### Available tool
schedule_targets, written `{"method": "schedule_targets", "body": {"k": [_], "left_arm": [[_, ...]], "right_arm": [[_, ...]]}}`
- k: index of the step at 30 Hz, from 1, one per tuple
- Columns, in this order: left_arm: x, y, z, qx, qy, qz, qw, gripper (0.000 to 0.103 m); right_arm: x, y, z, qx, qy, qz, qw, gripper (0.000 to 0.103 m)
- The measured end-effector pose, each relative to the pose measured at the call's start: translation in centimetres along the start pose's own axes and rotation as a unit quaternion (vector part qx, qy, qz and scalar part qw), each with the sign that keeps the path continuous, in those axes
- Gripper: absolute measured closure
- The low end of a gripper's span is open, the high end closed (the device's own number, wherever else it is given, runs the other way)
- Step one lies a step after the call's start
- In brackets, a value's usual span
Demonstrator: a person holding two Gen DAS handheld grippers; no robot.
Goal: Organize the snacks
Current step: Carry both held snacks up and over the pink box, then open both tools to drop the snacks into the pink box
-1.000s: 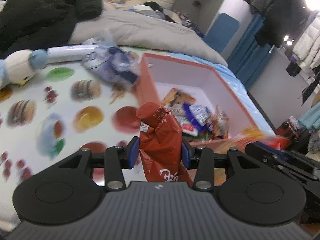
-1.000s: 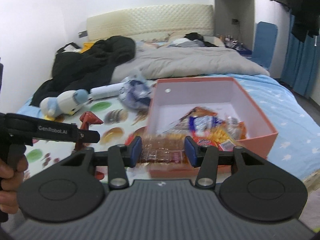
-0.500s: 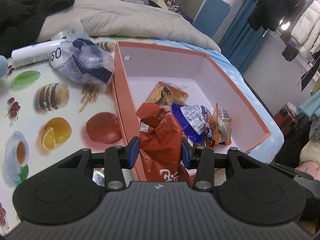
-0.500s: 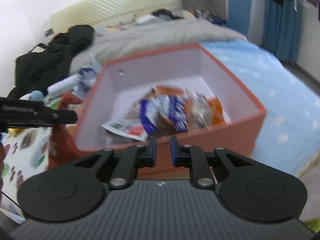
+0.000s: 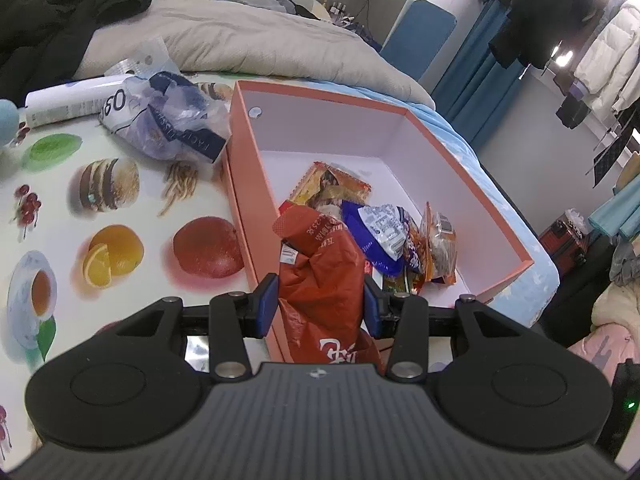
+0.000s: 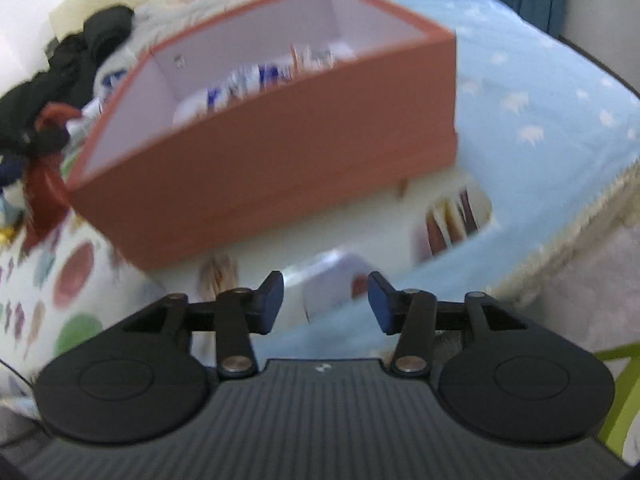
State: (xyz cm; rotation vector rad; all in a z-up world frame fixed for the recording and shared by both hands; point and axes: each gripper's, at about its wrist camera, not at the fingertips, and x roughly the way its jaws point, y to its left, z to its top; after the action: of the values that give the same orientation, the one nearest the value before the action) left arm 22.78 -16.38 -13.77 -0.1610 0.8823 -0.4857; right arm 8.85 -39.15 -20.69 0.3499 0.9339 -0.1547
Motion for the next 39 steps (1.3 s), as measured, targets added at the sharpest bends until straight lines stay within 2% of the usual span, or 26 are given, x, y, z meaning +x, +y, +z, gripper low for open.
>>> {"method": "schedule_targets", "body": {"k": [7,16,26,31,35,39], "left_arm": [[-1.0,0.6,-1.1,0.000,0.002,0.008,1.0000,0.055],[-2.6,-0.9,-0.2,0.022,-0.024,0.003,0.9995,0.055],[-0.9,-4.2,3.2,0.055,-0.033,-0.014,0.9979,0.055],[1.1,-4.9,4.7,0.056,-0.026,-0.025,0.9978,0.055],[2.9,-4.9,5.7,0.058,-0.016,-0.026,0.9978,0.055],[5.3,-4.5,6.9,0.058,0.002,-0.030,0.9979,0.055]], "right_arm": [[0.9,-0.4,-2.0,-0.012,0.035,-0.008,0.999,0.054],[-0.6,0.6,-1.6,-0.014,0.001,0.006,1.000,0.054],[-4.5,1.6,3.3,-0.044,-0.064,0.005,0.997,0.054],[-5.9,1.8,6.0,-0.053,-0.101,0.015,0.993,0.054],[-5.4,2.2,8.1,-0.064,-0.127,0.019,0.990,0.054],[-3.4,2.8,10.2,-0.063,-0.131,0.026,0.989,0.054]]}}
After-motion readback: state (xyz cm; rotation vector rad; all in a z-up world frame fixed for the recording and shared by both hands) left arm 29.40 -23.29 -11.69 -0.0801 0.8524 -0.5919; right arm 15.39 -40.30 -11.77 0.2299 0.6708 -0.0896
